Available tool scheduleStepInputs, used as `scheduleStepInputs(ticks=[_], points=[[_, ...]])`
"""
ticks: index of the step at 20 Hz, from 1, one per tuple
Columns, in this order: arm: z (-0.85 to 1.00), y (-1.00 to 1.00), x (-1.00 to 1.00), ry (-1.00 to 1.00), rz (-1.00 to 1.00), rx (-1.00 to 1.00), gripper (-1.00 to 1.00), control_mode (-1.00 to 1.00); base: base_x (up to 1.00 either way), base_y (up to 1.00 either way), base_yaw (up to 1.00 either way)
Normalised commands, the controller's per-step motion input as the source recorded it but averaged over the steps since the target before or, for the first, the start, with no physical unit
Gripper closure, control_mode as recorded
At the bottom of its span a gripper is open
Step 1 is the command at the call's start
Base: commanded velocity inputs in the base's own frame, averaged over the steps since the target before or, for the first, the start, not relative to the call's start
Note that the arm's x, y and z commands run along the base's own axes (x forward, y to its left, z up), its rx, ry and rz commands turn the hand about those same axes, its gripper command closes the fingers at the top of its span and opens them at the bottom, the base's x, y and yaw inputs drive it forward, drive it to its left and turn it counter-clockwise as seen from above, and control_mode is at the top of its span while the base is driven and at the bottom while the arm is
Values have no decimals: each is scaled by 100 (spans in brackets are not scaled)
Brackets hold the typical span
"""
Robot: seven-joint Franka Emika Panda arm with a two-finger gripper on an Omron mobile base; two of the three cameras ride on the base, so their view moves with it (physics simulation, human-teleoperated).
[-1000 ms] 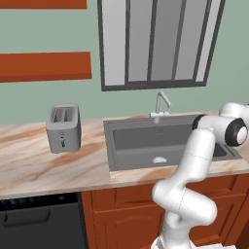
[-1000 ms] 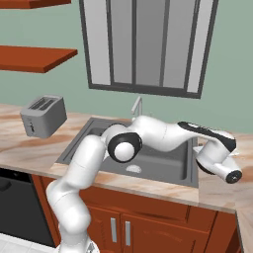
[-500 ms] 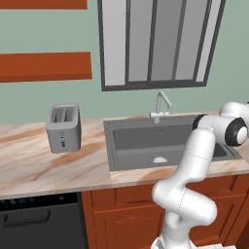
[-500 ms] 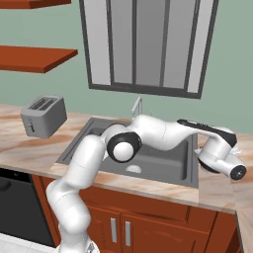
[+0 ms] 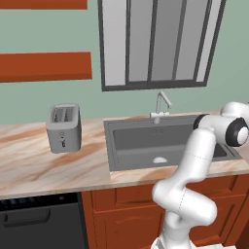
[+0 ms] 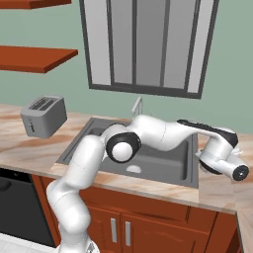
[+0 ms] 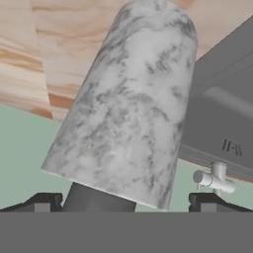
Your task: Restock the sink supplies by placing the sponge and soap dispenser on the counter and next to the sink. Make sure the soap dispenser is upright.
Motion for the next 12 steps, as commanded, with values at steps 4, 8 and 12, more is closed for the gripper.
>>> scheduleStepInputs(ticks=[4,8,12], points=[[-44,0,-48,1,0,0,-100,-100,0,0,0],[-5,0,-24,0,0,0,-100,-100,0,0,0],[-12,3,-29,0,0,0,-100,-100,0,0,0]])
